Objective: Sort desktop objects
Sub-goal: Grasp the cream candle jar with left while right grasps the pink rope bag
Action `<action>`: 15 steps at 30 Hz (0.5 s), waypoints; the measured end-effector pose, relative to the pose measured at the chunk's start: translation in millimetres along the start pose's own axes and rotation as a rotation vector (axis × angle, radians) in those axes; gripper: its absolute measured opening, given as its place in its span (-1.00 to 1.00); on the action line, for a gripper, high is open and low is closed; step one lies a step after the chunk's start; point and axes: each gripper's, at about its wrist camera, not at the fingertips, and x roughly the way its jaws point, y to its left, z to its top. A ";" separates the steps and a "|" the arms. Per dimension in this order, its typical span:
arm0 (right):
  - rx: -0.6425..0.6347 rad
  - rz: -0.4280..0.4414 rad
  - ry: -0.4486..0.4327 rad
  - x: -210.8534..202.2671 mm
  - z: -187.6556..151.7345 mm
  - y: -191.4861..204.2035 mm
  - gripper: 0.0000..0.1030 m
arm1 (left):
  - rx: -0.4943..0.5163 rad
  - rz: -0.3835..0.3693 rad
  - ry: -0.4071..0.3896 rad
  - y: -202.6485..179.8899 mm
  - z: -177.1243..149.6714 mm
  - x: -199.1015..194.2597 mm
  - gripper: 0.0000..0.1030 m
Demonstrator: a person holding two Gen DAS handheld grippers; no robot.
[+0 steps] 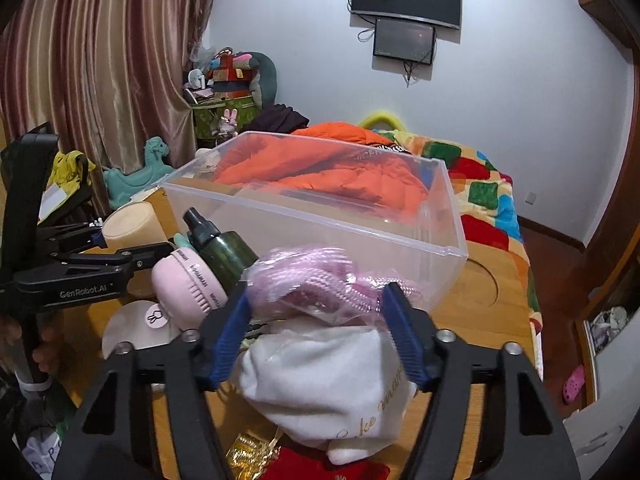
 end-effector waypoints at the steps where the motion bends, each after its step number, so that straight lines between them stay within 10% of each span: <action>1: -0.004 0.004 0.002 -1.7 -0.2 0.3 -0.02 | -0.005 -0.001 -0.003 0.9 -1.1 -1.5 0.12; 15: 0.050 0.054 -0.059 -36.3 0.1 -8.2 -0.16 | 0.008 0.028 -0.091 -6.4 0.7 -42.4 0.12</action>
